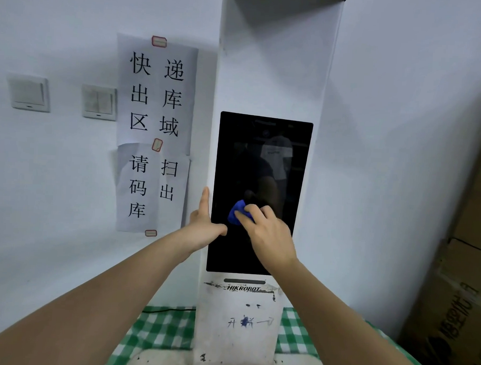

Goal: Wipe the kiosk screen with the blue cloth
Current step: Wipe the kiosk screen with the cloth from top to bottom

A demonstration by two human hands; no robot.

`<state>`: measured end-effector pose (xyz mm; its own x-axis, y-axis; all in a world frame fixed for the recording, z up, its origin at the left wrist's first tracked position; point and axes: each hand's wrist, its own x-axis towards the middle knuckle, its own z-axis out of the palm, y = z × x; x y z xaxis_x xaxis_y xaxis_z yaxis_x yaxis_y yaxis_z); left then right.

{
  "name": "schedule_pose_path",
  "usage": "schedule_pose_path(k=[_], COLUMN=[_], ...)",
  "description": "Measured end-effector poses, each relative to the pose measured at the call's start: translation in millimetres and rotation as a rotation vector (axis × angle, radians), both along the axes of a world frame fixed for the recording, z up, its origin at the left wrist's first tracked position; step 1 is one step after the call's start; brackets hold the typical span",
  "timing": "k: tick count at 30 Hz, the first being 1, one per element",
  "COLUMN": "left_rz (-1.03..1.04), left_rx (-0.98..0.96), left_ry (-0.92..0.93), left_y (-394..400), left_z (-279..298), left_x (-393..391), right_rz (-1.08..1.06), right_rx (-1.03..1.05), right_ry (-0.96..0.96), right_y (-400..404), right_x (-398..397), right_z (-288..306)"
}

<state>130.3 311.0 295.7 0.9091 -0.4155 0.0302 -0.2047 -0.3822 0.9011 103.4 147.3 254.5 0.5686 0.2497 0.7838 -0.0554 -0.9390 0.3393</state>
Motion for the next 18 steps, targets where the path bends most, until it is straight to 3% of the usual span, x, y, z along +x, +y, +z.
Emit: schedule_pose_path(k=[6,9,14,18], left_rz=[-0.020,-0.002,0.005,-0.020], left_rx=[0.012,0.009,0.009,0.005], left_ry=[-0.010,-0.015,-0.016,-0.004], left_y=[1,-1,0,2], left_z=[0,-1,-5,-5], left_x=[2,2,3,3], right_rz=[-0.088,-0.069,0.036,-0.010], right_rx=[0.373,0.290,-0.009,0.136], right_ry=[-0.281,-0.233,0.041,-0.099], right_y=[-1,5,9,13], right_x=[7,10,4,6], right_z=[31,20,-5,15])
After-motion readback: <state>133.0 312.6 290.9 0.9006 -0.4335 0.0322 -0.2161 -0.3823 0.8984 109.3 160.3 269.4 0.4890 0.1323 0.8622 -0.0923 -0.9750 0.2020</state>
